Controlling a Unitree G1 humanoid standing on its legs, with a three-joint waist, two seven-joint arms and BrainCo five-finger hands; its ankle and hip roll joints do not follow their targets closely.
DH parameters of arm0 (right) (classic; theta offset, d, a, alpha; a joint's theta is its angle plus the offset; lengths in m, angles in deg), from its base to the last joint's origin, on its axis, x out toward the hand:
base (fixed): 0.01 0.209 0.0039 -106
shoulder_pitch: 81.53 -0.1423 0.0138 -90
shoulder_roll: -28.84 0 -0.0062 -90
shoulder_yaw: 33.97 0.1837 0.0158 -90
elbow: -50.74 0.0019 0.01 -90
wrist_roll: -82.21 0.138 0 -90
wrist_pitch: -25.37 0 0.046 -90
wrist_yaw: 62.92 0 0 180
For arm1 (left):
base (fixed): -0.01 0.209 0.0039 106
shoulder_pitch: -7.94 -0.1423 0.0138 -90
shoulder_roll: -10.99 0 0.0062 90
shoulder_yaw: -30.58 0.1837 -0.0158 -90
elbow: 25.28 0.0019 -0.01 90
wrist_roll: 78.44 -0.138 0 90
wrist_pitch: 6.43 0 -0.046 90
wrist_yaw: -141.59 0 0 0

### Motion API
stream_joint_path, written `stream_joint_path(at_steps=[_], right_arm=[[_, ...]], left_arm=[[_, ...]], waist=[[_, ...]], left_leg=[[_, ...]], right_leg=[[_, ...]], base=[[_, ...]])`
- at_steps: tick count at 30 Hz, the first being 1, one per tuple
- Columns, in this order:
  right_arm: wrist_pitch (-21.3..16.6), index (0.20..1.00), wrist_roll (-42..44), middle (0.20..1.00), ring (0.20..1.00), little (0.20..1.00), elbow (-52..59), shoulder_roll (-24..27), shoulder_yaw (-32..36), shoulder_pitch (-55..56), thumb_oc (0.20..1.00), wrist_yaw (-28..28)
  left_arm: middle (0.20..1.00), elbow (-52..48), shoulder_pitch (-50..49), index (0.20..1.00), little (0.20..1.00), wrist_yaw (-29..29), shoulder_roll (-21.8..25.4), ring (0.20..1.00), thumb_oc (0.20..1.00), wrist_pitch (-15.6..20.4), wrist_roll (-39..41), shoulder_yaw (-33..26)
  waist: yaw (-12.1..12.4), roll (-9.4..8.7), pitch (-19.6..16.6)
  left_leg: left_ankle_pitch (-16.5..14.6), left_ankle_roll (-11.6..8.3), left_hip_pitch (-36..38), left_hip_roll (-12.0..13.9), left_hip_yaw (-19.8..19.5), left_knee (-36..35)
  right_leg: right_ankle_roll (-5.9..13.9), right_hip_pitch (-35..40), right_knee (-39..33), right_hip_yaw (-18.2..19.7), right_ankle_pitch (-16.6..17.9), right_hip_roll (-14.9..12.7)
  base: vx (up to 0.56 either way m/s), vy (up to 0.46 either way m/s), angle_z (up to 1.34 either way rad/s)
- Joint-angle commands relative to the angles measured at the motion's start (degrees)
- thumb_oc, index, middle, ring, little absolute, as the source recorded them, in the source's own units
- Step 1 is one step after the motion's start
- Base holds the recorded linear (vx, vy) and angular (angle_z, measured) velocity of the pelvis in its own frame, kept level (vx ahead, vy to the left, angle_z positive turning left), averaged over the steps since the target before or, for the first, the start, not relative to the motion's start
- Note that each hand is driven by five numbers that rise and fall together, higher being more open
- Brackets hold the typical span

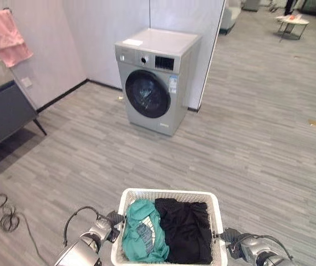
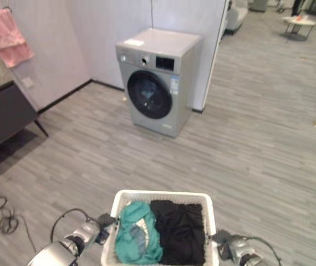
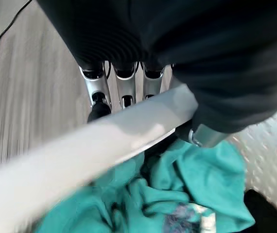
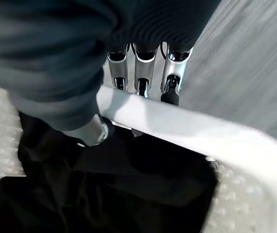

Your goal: Grab the laundry basket,head to the washer,open it,put in the laundry and shut it.

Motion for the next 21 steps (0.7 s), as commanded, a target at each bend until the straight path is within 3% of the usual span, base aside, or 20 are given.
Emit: stream_joint_path(at_steps=[1, 3, 4, 6, 8, 11, 12, 13, 14, 15, 16, 17, 19, 21], right_arm=[[-1.01, 0.200, 0.68, 0.200, 0.200, 0.200, 0.76, -0.97, 1.04, -0.80, 0.200, -2.68], [-0.91, 0.200, 0.52, 0.200, 0.200, 0.200, 1.02, -1.21, 0.46, -1.26, 0.200, -2.72], [-0.87, 0.200, 0.64, 0.200, 0.200, 0.200, 0.76, -1.00, 0.04, -1.45, 0.200, -2.82], [-0.78, 0.200, 1.49, 0.200, 0.200, 0.200, 1.01, -0.71, -0.23, -1.91, 0.200, -2.66], [-0.91, 0.200, 1.78, 0.200, 0.200, 0.200, 1.56, -0.43, 0.21, -2.31, 0.200, -2.33], [-0.80, 0.200, 1.00, 0.200, 0.200, 0.200, 2.01, -0.19, 0.47, -2.06, 0.200, -2.31], [-0.71, 0.200, 0.43, 0.200, 0.200, 0.200, 1.72, -0.05, 0.77, -1.55, 0.200, -2.69], [-0.77, 0.200, 0.86, 0.200, 0.200, 0.200, 1.62, 1.05, 0.56, -0.72, 0.200, -2.70], [-0.77, 0.200, 0.86, 0.200, 0.200, 0.200, 1.63, 1.07, 0.55, -0.70, 0.200, -2.69], [-0.51, 0.200, 0.87, 0.200, 0.200, 0.200, 1.32, 1.11, 0.62, -0.24, 0.200, -2.92], [-0.14, 0.200, 0.13, 0.200, 0.200, 0.200, 2.07, 1.77, 0.32, 0.35, 0.200, -2.80], [-0.25, 0.200, 0.27, 0.200, 0.200, 0.200, 2.76, 2.17, 0.32, 0.58, 0.200, -2.62], [-0.16, 0.200, 0.80, 0.200, 0.200, 0.200, 4.46, 2.86, 0.28, 1.04, 0.200, -2.03], [-0.12, 0.200, 1.08, 0.200, 0.200, 0.200, 5.39, 3.40, 0.45, 1.60, 0.200, -1.46]], left_arm=[[0.200, -3.39, 2.34, 0.200, 0.200, -2.06, -2.63, 0.200, 0.200, 2.53, 1.05, -2.47], [0.200, -2.75, 2.49, 0.200, 0.200, -2.33, -2.40, 0.200, 0.200, 2.26, 0.58, -2.86], [0.200, -2.18, 2.57, 0.200, 0.200, -2.40, -2.37, 0.200, 0.200, 2.24, 0.24, -3.09], [0.200, -1.81, 3.11, 0.200, 0.200, -2.66, -2.35, 0.200, 0.200, 2.37, 0.09, -3.40], [0.200, -1.49, 3.71, 0.200, 0.200, -2.56, -2.47, 0.200, 0.200, 2.87, -0.33, -4.11], [0.200, -1.49, 3.71, 0.200, 0.200, -2.23, -2.46, 0.200, 0.200, 3.16, -0.62, -5.03], [0.200, -1.03, 3.38, 0.200, 0.200, -2.63, -2.54, 0.200, 0.200, 3.05, -1.06, -5.34], [0.200, -1.24, 2.34, 0.200, 0.200, -2.88, -2.65, 0.200, 0.200, 3.16, -0.06, -5.53], [0.200, -1.25, 2.32, 0.200, 0.200, -2.88, -2.66, 0.200, 0.200, 3.16, -0.06, -5.53], [0.200, -1.26, 2.14, 0.200, 0.200, -2.52, -2.40, 0.200, 0.200, 3.01, -0.01, -5.95], [0.200, -1.26, 1.58, 0.200, 0.200, -3.76, -1.85, 0.200, 0.200, 2.41, -1.41, -5.23], [0.200, -1.52, 1.80, 0.200, 0.200, -3.51, -1.74, 0.200, 0.200, 2.35, -1.83, -4.93], [0.200, -1.78, 2.34, 0.200, 0.200, -3.36, -1.70, 0.200, 0.200, 2.10, -1.66, -4.86], [0.200, -2.05, 2.82, 0.200, 0.200, -3.23, -1.77, 0.200, 0.200, 2.01, -1.33, -4.77]], waist=[[0.98, 1.75, 2.34], [0.85, 2.52, 2.30], [0.38, 2.54, 2.16], [-0.75, 2.36, 2.50], [-2.22, 1.91, 3.41], [-3.30, 1.73, 4.43], [-3.08, 0.75, 3.73], [-3.80, -0.46, 2.62], [-3.85, -0.39, 2.65], [-3.80, -0.46, 2.18], [-3.52, -1.07, 1.80], [-3.45, -1.64, 1.78], [-2.89, -2.37, 2.26], [-2.76, -2.19, 2.16]], left_leg=[[0.45, -5.56, -6.89, 1.73, 0.26, 6.93], [-0.01, -6.30, -4.94, 2.50, 1.52, 5.16], [-0.78, -6.62, -3.08, 2.05, 1.04, 4.40], [-1.95, -6.96, -0.45, 1.29, -0.13, 4.29], [-4.83, -7.50, 2.69, 0.89, -1.08, 4.82], [-7.26, -7.75, 5.34, 0.92, -1.91, 6.28], [-7.82, -8.11, 6.48, 0.60, -2.19, 7.42], [-8.58, -8.60, 6.59, -0.07, -3.91, 13.11], [-8.70, -8.63, 6.56, 0.01, -3.96, 13.28], [-6.88, -9.72, 6.10, 0.66, -4.77, 17.68], [0.37, -12.81, 4.20, 2.79, -5.41, 31.07], [3.22, -13.57, 2.88, 3.74, -5.07, 36.18], [4.72, -14.07, -0.97, 5.09, -3.32, 43.86], [5.58, -13.80, -2.47, 6.61, -2.05, 42.99]], right_leg=[[-0.90, 4.10, -19.59, 1.45, 15.49, 3.20], [-2.40, 2.03, -28.11, -5.03, 11.09, 1.42], [-3.24, -0.53, -32.64, -4.75, 10.74, 2.83], [-3.30, -3.17, -40.22, -2.59, 13.58, 3.13], [-1.54, -8.97, -47.05, -1.62, 19.49, -0.95], [-0.40, -10.32, -48.29, -2.62, 20.81, -2.66], [-0.63, -8.77, -48.04, -3.55, 20.91, -2.66], [-2.09, -6.50, -46.59, 0.09, 23.33, -1.18], [-2.11, -6.44, -46.58, 0.01, 23.30, -1.13], [-3.20, -5.55, -45.10, 0.13, 22.15, 0.14], [-6.05, -0.90, -43.28, -0.38, 19.54, 2.59], [-6.98, 0.63, -43.55, -0.07, 18.99, 3.02], [-8.28, 3.17, -44.41, -0.09, 17.94, 3.37], [-8.84, 5.01, -44.72, -0.38, 16.62, 4.32]], base=[[0.30, 0.010, 0.31], [0.30, -0.009, 0.49], [0.33, -0.052, 0.35], [0.36, -0.093, -0.15], [0.40, -0.148, 0.00], [0.33, -0.146, 0.33], [0.54, -0.316, 0.13], [0.53, -0.317, 0.21], [0.50, -0.321, 0.59], [0.56, -0.463, 0.53], [0.68, -0.600, 0.46], [0.60, -0.567, 0.07], [0.25, -0.298, -0.13], [0.22, -0.198, -0.13]])
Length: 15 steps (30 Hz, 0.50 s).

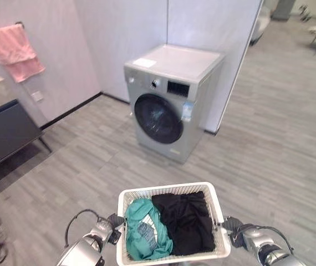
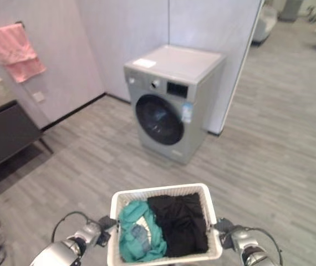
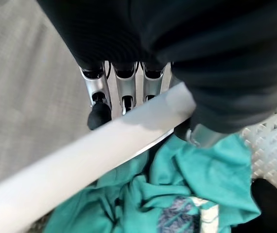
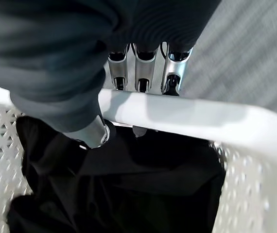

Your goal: Grab the laundry basket,head to the washer,open it,put in the laundry and shut it.

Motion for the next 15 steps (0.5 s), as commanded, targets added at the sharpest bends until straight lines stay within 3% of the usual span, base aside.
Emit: stream_joint_path(at_steps=[1, 3, 4, 5, 6, 7, 8, 10, 12, 14, 15], right_arm=[[-0.77, 0.200, 1.09, 0.200, 0.200, 0.200, 1.91, 1.92, -0.52, 1.62, 0.200, -1.26], [-0.81, 0.200, 1.71, 0.200, 0.200, 0.200, 3.13, 2.69, 0.42, 2.27, 0.200, -0.82], [-0.79, 0.200, 1.70, 0.200, 0.200, 0.200, 3.17, 2.72, 0.45, 2.32, 0.200, -0.82], [-1.15, 0.200, 1.39, 0.200, 0.200, 0.200, 4.08, 2.99, 0.35, 2.41, 0.200, -0.86], [-1.41, 0.200, 0.96, 0.200, 0.200, 0.200, 4.79, 2.98, -0.19, 2.33, 0.200, -0.93], [-1.46, 0.200, 0.56, 0.200, 0.200, 0.200, 6.01, 2.93, -0.60, 2.35, 0.200, -1.08], [-1.45, 0.200, 0.56, 0.200, 0.200, 0.200, 6.02, 2.93, -0.60, 2.35, 0.200, -1.08], [-2.08, 0.200, -0.03, 0.200, 0.200, 0.200, 6.41, 2.78, -1.11, 1.95, 0.200, -1.28], [-2.10, 0.200, -0.63, 0.200, 0.200, 0.200, 7.42, 3.03, -1.17, 1.37, 0.200, -1.51], [-1.74, 0.200, -1.34, 0.200, 0.200, 0.200, 8.15, 2.74, -1.16, 1.55, 0.200, -2.02], [-1.98, 0.200, -1.35, 0.200, 0.200, 0.200, 8.33, 2.45, -0.94, 1.98, 0.200, -1.87]], left_arm=[[0.200, -4.02, 2.78, 0.200, 0.200, -2.35, -1.50, 0.200, 0.200, 1.93, 0.09, -0.02], [0.200, -4.63, 4.14, 0.200, 0.200, -2.45, -2.49, 0.200, 0.200, 1.78, 0.87, 1.39], [0.200, -4.63, 4.13, 0.200, 0.200, -2.44, -2.53, 0.200, 0.200, 1.78, 0.88, 1.42], [0.200, -4.72, 4.57, 0.200, 0.200, -2.07, -2.69, 0.200, 0.200, 1.97, 0.81, 1.83], [0.200, -4.83, 4.65, 0.200, 0.200, -1.77, -2.58, 0.200, 0.200, 2.16, 1.31, 1.76], [0.200, -4.86, 4.49, 0.200, 0.200, -1.84, -2.33, 0.200, 0.200, 2.28, 1.54, 1.70], [0.200, -4.86, 4.50, 0.200, 0.200, -1.84, -2.33, 0.200, 0.200, 2.28, 1.54, 1.70], [0.200, -4.99, 4.11, 0.200, 0.200, -2.06, -2.06, 0.200, 0.200, 2.54, 1.63, 1.85], [0.200, -6.02, 3.85, 0.200, 0.200, -2.49, -1.56, 0.200, 0.200, 2.46, 1.49, 2.09], [0.200, -5.67, 3.18, 0.200, 0.200, -2.42, -1.37, 0.200, 0.200, 2.47, 1.03, 1.75], [0.200, -5.75, 2.49, 0.200, 0.200, -2.34, -1.45, 0.200, 0.200, 2.77, 1.31, 1.40]], waist=[[-0.87, 1.65, 0.82], [-0.74, 1.66, 0.69], [-0.69, 1.74, 0.76], [0.01, 2.20, 0.90], [0.72, 2.51, 1.04], [1.39, 2.95, 1.11], [1.38, 2.91, 1.05], [2.50, 3.78, 1.39], [2.74, 4.01, 1.78], [3.01, 4.54, 0.93], [2.99, 4.75, 0.09]], left_leg=[[1.61, 3.30, 3.25, -1.60, 5.41, -12.91], [-0.29, 4.16, -1.60, -0.74, 8.33, -20.74], [-0.49, 4.19, -1.49, -0.68, 8.35, -20.63], [-2.79, 5.54, -3.16, -0.79, 8.60, -30.23], [-3.06, 6.03, -3.88, -1.56, 6.93, -36.36], [-1.40, 5.97, -4.02, -1.64, 4.62, -42.76], [-1.17, 5.96, -3.98, -1.69, 4.62, -43.05], [3.66, 4.97, -4.77, -0.17, 1.15, -52.62], [6.21, 4.09, -5.98, 2.97, 5.24, -56.69], [6.90, 4.38, -4.46, 3.13, 6.21, -56.38], [6.45, 4.98, -4.76, 2.27, 7.17, -54.34]], right_leg=[[7.50, -0.01, -6.10, 3.70, 3.30, -0.31], [8.06, 2.11, -7.26, 2.57, 2.19, -0.57], [8.10, 2.26, -7.27, 2.58, 2.11, -0.52], [8.83, 3.76, -7.73, 2.54, 1.01, -0.31], [9.29, 4.34, -7.80, 3.02, 0.50, -0.09], [9.54, 5.40, -8.08, 3.83, 0.10, 0.36], [9.53, 5.33, -8.11, 3.83, 0.16, 0.33], [9.48, 7.38, -8.00, 5.36, -1.46, 1.33], [9.23, 9.72, -7.31, 6.08, -3.42, 1.52], [9.63, 11.26, -6.92, 6.86, -4.99, 1.75], [10.09, 12.38, -6.37, 7.08, -6.28, 0.22]], base=[[0.23, -0.127, -0.06], [0.24, -0.115, -0.02], [0.29, -0.039, 0.04], [0.31, 0.021, -0.05], [0.42, 0.039, 0.03], [0.21, 0.042, -0.01], [0.22, 0.029, -0.22], [0.35, 0.038, -0.64], [0.44, 0.049, -0.69], [0.43, 0.143, -0.33], [0.39, 0.183, -0.23]])
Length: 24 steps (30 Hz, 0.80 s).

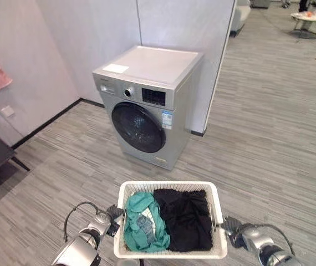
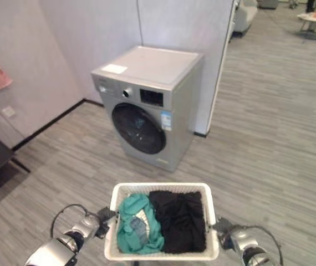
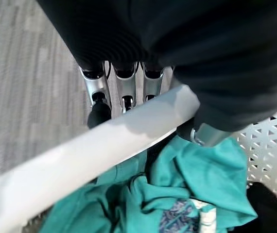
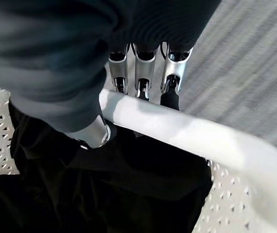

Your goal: Grab the laundry basket,head to the washer,open it,put in the laundry and shut it.

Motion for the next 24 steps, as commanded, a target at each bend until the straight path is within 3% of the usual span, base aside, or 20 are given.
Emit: stream_joint_path(at_steps=[1, 3, 5, 8, 12, 14, 15, 16, 18, 19, 24], right_arm=[[-2.93, 0.200, -1.08, 0.200, 0.200, 0.200, 5.37, 0.22, 1.36, 3.03, 0.200, -2.04], [-2.91, 0.200, -1.41, 0.200, 0.200, 0.200, 4.65, -0.34, 1.97, 3.69, 0.200, -2.42], [-2.94, 0.200, -1.80, 0.200, 0.200, 0.200, 4.28, -0.65, 1.94, 3.70, 0.200, -2.62], [-3.14, 0.200, -2.39, 0.200, 0.200, 0.200, 2.39, -1.62, 2.15, 3.68, 0.200, -3.31], [-3.02, 0.200, -1.39, 0.200, 0.200, 0.200, 2.50, -2.37, 2.33, 3.64, 0.200, -3.48], [-3.11, 0.200, -1.40, 0.200, 0.200, 0.200, 2.17, -2.48, 2.20, 3.64, 0.200, -3.43], [-3.01, 0.200, -1.10, 0.200, 0.200, 0.200, 2.49, -2.42, 1.85, 3.58, 0.200, -3.35], [-3.02, 0.200, -0.41, 0.200, 0.200, 0.200, 2.87, -2.43, 1.63, 3.03, 0.200, -3.32], [-3.12, 0.200, -0.19, 0.200, 0.200, 0.200, 2.94, -2.25, 1.56, 2.94, 0.200, -3.11], [-3.22, 0.200, 0.33, 0.200, 0.200, 0.200, 3.52, -2.06, 1.67, 2.76, 0.200, -2.99], [-2.99, 0.200, -0.26, 0.200, 0.200, 0.200, 5.70, -1.10, 1.83, 3.24, 0.200, -2.96]], left_arm=[[0.200, -2.03, 0.70, 0.200, 0.200, -2.43, -2.43, 0.200, 0.200, 2.54, 1.01, 1.09], [0.200, -3.07, -0.03, 0.200, 0.200, -2.47, -2.34, 0.200, 0.200, 2.88, 1.55, 1.14], [0.200, -3.31, -0.12, 0.200, 0.200, -2.31, -2.26, 0.200, 0.200, 3.07, 1.58, 1.19], [0.200, -3.59, -0.57, 0.200, 0.200, -2.30, -2.02, 0.200, 0.200, 3.21, 1.86, 1.59], [0.200, -3.66, -0.38, 0.200, 0.200, -2.18, -1.65, 0.200, 0.200, 2.85, 1.49, 1.72], [0.200, -3.45, -0.26, 0.200, 0.200, -2.15, -1.63, 0.200, 0.200, 2.72, 1.45, 1.64], [0.200, -3.13, 0.39, 0.200, 0.200, -2.33, -1.79, 0.200, 0.200, 2.42, 1.19, 1.91], [0.200, -2.14, 0.84, 0.200, 0.200, -2.57, -1.76, 0.200, 0.200, 2.25, 1.02, 1.41], [0.200, -1.95, 0.81, 0.200, 0.200, -2.69, -1.85, 0.200, 0.200, 2.32, 1.07, 1.37], [0.200, -1.59, 0.99, 0.200, 0.200, -2.54, -2.16, 0.200, 0.200, 2.65, 1.24, 0.99], [0.200, -1.28, 1.25, 0.200, 0.200, -2.45, -2.60, 0.200, 0.200, 3.09, 0.49, 0.38]], waist=[[1.23, 2.08, -3.40], [1.69, 1.48, -4.68], [1.82, 1.15, -5.03], [2.25, 0.67, -5.64], [1.37, 1.75, -4.26], [1.03, 2.04, -3.81], [0.04, 2.25, -3.05], [-0.02, 2.76, -2.81], [-0.24, 2.61, -2.85], [-1.00, 2.13, -2.70], [-2.67, 0.95, -2.03]], left_leg=[[5.06, -0.56, 1.38, 1.11, 0.19, 5.31], [2.02, 0.82, 0.80, -1.13, 2.21, 8.71], [0.59, 1.58, 0.70, -2.14, 2.92, 9.89], [-2.51, 3.95, 3.19, -4.80, 4.34, 9.54], [-4.20, 5.59, 6.32, -5.24, 4.50, 8.47], [-4.85, 5.87, 7.02, -5.42, 4.36, 8.56], [-5.68, 5.79, 8.25, -5.89, 3.19, 8.68], [-6.09, 4.61, 10.40, -5.44, 3.80, 7.59], [-6.28, 4.28, 10.92, -5.55, 3.43, 7.55], [-7.01, 3.65, 12.90, -5.98, 2.84, 7.01], [-9.21, 3.00, 16.30, -5.93, 1.56, 7.37]], right_leg=[[7.81, -4.65, 8.86, 0.54, -5.46, -5.34], [9.24, -4.24, 11.19, 0.90, -5.71, -8.12], [9.99, -4.72, 12.93, 1.07, -5.31, -9.21], [13.31, -8.22, 22.46, 0.38, 0.76, -11.75], [14.84, -15.14, 34.97, -1.96, 7.42, -11.16], [14.65, -16.02, 36.16, -2.80, 6.90, -11.16], [13.01, -19.18, 34.17, -2.37, 2.61, -8.23], [11.29, -21.15, 23.44, -9.85, -1.65, -10.47], [11.18, -21.59, 20.71, -9.67, -1.01, -10.22], [11.82, -23.89, 13.72, -8.38, 2.26, -10.69], [12.89, -25.47, 10.12, -6.76, 6.92, -12.04]], base=[[0.38, 0.191, -0.30], [0.39, 0.206, -0.23], [0.36, 0.216, -0.16], [0.38, 0.225, -0.22], [0.17, 0.135, 0.04], [0.14, 0.055, 0.39], [0.26, -0.028, 0.62], [0.26, -0.029, 0.50], [0.18, -0.102, 0.16], [0.18, -0.132, -0.05], [0.17, -0.140, 0.07]])
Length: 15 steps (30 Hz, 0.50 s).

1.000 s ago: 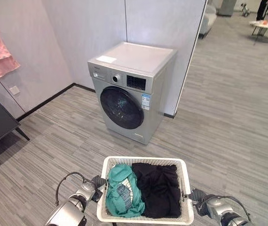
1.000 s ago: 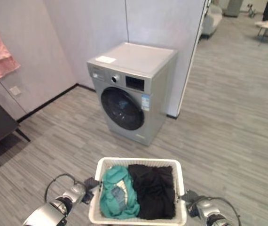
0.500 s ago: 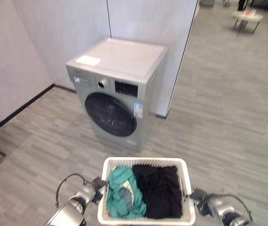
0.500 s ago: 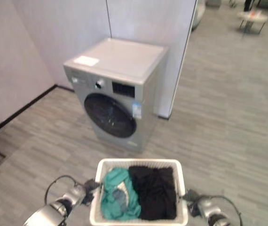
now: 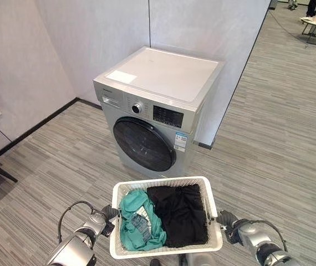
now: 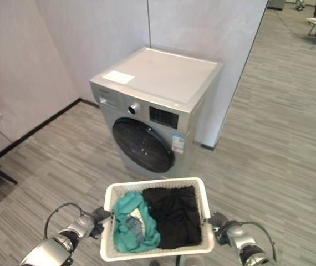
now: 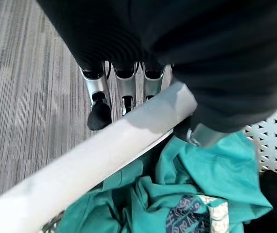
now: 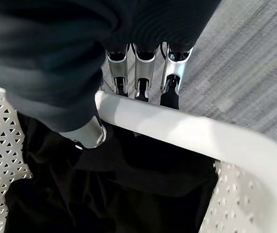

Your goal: Grab the laundry basket,head to the washer,open it,put in the laundry and shut it.

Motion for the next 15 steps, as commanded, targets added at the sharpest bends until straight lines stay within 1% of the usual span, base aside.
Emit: stream_joint_path(at_steps=[1, 2, 3, 4, 5, 6, 7, 8, 9, 10, 11, 12, 13, 14, 15], right_arm=[[-1.41, 0.200, 1.65, 0.200, 0.200, 0.200, 2.35, 0.94, -2.08, 1.89, 0.200, -2.66], [-1.52, 0.200, 1.65, 0.200, 0.200, 0.200, 1.95, 1.17, -2.02, 2.36, 0.200, -2.62], [-1.71, 0.200, 2.05, 0.200, 0.200, 0.200, 1.06, 1.19, -1.77, 3.22, 0.200, -2.60], [-1.56, 0.200, 2.08, 0.200, 0.200, 0.200, 0.86, 1.65, -1.81, 3.65, 0.200, -2.68], [-1.62, 0.200, 2.16, 0.200, 0.200, 0.200, 1.20, 2.01, -1.80, 3.71, 0.200, -2.67], [-1.62, 0.200, 2.16, 0.200, 0.200, 0.200, 1.21, 2.02, -1.80, 3.71, 0.200, -2.67], [-1.57, 0.200, 2.36, 0.200, 0.200, 0.200, 2.97, 3.07, -1.39, 4.06, 0.200, -2.10], [-1.47, 0.200, 2.62, 0.200, 0.200, 0.200, 3.30, 3.35, -1.13, 3.91, 0.200, -1.97], [-1.49, 0.200, 2.56, 0.200, 0.200, 0.200, 3.18, 3.51, -1.30, 3.75, 0.200, -1.89], [-1.39, 0.200, 2.57, 0.200, 0.200, 0.200, 3.32, 3.61, -1.35, 3.67, 0.200, -1.69], [-1.11, 0.200, 2.56, 0.200, 0.200, 0.200, 3.33, 3.88, -1.26, 3.80, 0.200, -1.78], [-0.95, 0.200, 2.87, 0.200, 0.200, 0.200, 3.35, 3.82, -1.11, 3.81, 0.200, -1.96], [-0.90, 0.200, 3.24, 0.200, 0.200, 0.200, 3.55, 3.68, -1.17, 3.86, 0.200, -2.17], [-0.71, 0.200, 3.07, 0.200, 0.200, 0.200, 3.83, 3.38, -1.98, 3.93, 0.200, -3.07], [-0.69, 0.200, 2.81, 0.200, 0.200, 0.200, 4.08, 3.19, -2.36, 3.86, 0.200, -3.10]], left_arm=[[0.200, -2.19, 1.81, 0.200, 0.200, -2.26, -4.41, 0.200, 0.200, 3.31, -0.08, -1.83], [0.200, -2.10, 1.74, 0.200, 0.200, -2.30, -4.48, 0.200, 0.200, 3.45, -0.54, -1.80], [0.200, -1.96, 1.34, 0.200, 0.200, -1.79, -4.24, 0.200, 0.200, 3.46, -0.44, -2.16], [0.200, -1.83, 0.84, 0.200, 0.200, -2.38, -4.20, 0.200, 0.200, 3.29, -0.24, -2.34], [0.200, -1.81, 0.84, 0.200, 0.200, -2.33, -4.28, 0.200, 0.200, 3.27, -0.20, -2.53], [0.200, -1.81, 0.84, 0.200, 0.200, -2.33, -4.28, 0.200, 0.200, 3.27, -0.20, -2.53], [0.200, -2.16, 1.20, 0.200, 0.200, -2.01, -4.08, 0.200, 0.200, 3.07, -0.42, -2.55], [0.200, -2.47, 1.56, 0.200, 0.200, -2.01, -4.07, 0.200, 0.200, 2.88, -0.17, -2.37], [0.200, -2.57, 1.77, 0.200, 0.200, -1.96, -4.02, 0.200, 0.200, 2.81, 0.30, -2.21], [0.200, -2.61, 1.91, 0.200, 0.200, -2.01, -4.03, 0.200, 0.200, 2.76, 0.58, -1.99], [0.200, -2.71, 2.11, 0.200, 0.200, -2.06, -4.13, 0.200, 0.200, 2.65, 0.90, -1.68], [0.200, -2.69, 2.21, 0.200, 0.200, -2.06, -4.18, 0.200, 0.200, 2.61, 0.83, -1.67], [0.200, -2.43, 2.34, 0.200, 0.200, -1.95, -4.11, 0.200, 0.200, 2.67, 0.54, -1.49], [0.200, -2.19, 2.40, 0.200, 0.200, -1.99, -3.97, 0.200, 0.200, 2.56, 0.02, -1.15], [0.200, -1.84, 2.26, 0.200, 0.200, -2.11, -3.71, 0.200, 0.200, 2.50, -0.16, -0.96]], waist=[[-2.99, 0.75, -0.62], [-3.00, 0.30, -0.89], [-2.51, -0.12, -1.61], [-2.32, -0.39, -2.16], [-2.29, -0.68, -2.10], [-2.36, -0.63, -2.11], [-2.31, -1.41, -1.48], [-1.92, -1.56, -0.80], [-1.58, -1.63, -0.37], [-1.47, -1.67, -0.23], [-1.54, -1.63, -0.40], [-1.41, -1.60, -0.62], [-1.16, -1.34, -0.96], [-0.53, -1.02, -1.01], [-0.49, -1.00, -1.07]], left_leg=[[0.00, -6.45, -2.84, 5.18, 1.10, 5.21], [-0.62, -6.48, -2.49, 5.07, 0.61, 5.58], [-1.46, -6.92, -1.71, 5.53, -0.36, 6.43], [-1.90, -7.71, -2.36, 5.87, -0.92, 10.03], [-1.58, -8.25, -3.38, 6.00, -0.77, 13.82], [-1.73, -8.28, -3.56, 6.07, -0.85, 14.13], [0.62, -10.31, -7.36, 7.40, 0.01, 24.39], [1.69, -11.16, -9.10, 7.65, -0.67, 28.25], [2.41, -11.49, -10.15, 7.72, -1.37, 29.76], [3.00, -11.41, -11.07, 8.19, -0.62, 28.74], [3.30, -10.84, -11.89, 10.23, 1.92, 24.06], [2.54, -10.31, -11.68, 11.14, 2.85, 20.87], [2.99, -10.15, -11.90, 12.17, 2.30, 15.45], [4.20, -10.22, -11.90, 12.38, -0.28, 12.18], [3.80, -10.20, -11.64, 11.98, -1.73, 12.81]], right_leg=[[0.47, 5.58, -3.18, 1.02, 3.75, 0.63], [0.04, 6.78, -4.08, 2.21, 3.79, 1.02], [-0.83, 8.70, -4.22, 2.89, 3.22, 2.26], [-1.53, 10.36, -4.58, 2.39, 2.54, 2.97], [-1.97, 11.10, -4.67, 2.25, 2.32, 3.12], [-1.99, 11.08, -4.67, 2.16, 2.32, 3.16], [-3.31, 13.14, -5.05, 1.18, 1.43, 3.29], [-3.96, 14.02, -5.07, 0.70, 0.86, 3.54], [-4.35, 14.70, -5.10, 0.25, 0.37, 3.72], [-4.48, 15.24, -5.43, -0.13, 0.14, 3.71], [-4.25, 15.90, -6.08, -1.09, -0.25, 3.32], [-4.05, 16.30, -6.33, -1.33, -0.67, 3.12], [-3.80, 16.28, -6.26, -1.43, -1.24, 2.96], [-3.71, 15.99, -5.52, -1.28, -1.75, 3.14], [-3.67, 15.82, -5.05, -0.97, -2.10, 3.05]], base=[[0.12, -0.130, 0.33], [0.19, -0.231, 0.54], [0.32, -0.398, 0.63], [0.31, -0.412, 0.36], [0.17, -0.251, 0.37], [0.12, -0.262, 0.34], [0.09, -0.241, 0.41], [0.10, -0.288, 0.61], [0.05, -0.135, 0.49], [0.07, -0.088, 0.32], [0.09, -0.033, -0.08], [0.12, 0.018, 0.07], [0.13, 0.045, 0.23], [0.12, 0.039, 0.26], [0.12, 0.029, -0.11]])
